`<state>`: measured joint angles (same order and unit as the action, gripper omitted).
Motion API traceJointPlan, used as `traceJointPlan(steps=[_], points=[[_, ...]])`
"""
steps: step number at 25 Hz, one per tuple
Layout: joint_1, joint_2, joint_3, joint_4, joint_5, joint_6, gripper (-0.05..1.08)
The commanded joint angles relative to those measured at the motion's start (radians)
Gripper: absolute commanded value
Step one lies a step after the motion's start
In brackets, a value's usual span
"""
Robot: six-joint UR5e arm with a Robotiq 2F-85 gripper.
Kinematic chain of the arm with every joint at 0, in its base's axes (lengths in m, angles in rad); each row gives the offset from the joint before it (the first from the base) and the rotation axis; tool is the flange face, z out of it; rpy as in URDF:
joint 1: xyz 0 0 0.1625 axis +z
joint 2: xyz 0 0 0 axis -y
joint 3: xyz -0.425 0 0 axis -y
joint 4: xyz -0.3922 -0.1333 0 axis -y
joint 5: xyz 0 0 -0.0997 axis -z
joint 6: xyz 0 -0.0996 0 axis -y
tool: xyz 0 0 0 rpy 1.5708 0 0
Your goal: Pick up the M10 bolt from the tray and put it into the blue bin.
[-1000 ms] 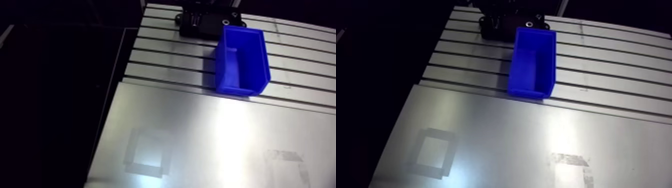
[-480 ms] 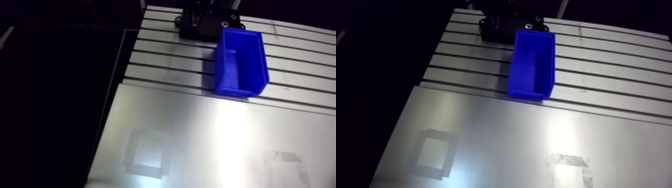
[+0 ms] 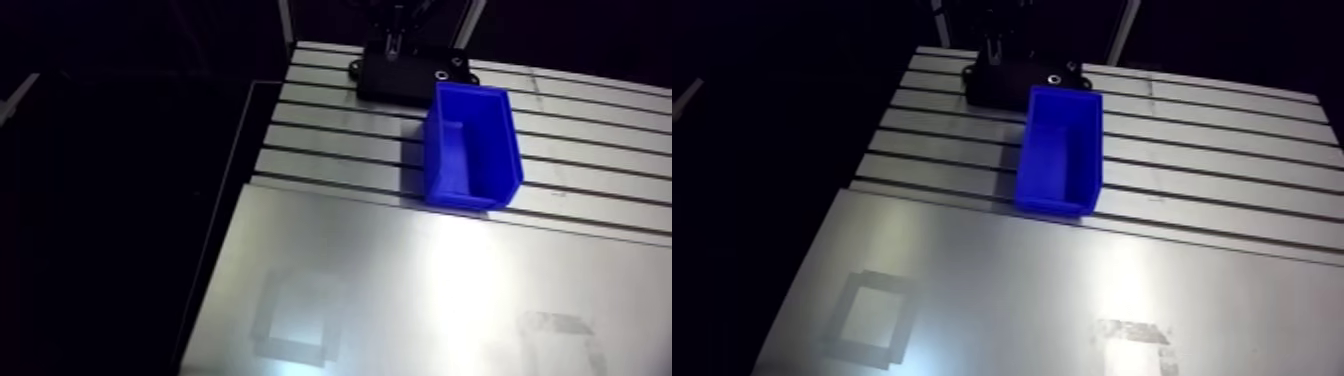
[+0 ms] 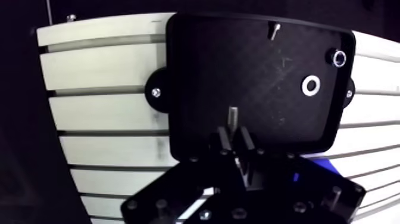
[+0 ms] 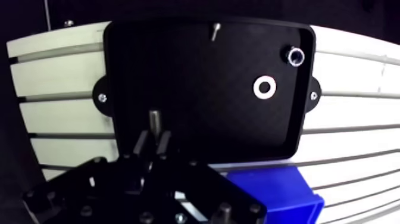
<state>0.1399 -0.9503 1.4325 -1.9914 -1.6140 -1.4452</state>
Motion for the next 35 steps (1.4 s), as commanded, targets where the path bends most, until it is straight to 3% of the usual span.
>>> traceJointPlan(steps=[1,12,18,24,35], points=[[0.001,-0.044,0.007,0.015,-0.007,-0.040,0.96],[0.012,-0.185,0.004,0.121,-0.005,-0.079,1.06],[0.001,-0.258,0.004,0.167,-0.007,-0.180,1.07],[-0.034,-0.342,0.019,0.187,-0.005,-0.399,1.07],[-0.144,-0.532,0.200,0.176,0.007,-0.913,1.06]])
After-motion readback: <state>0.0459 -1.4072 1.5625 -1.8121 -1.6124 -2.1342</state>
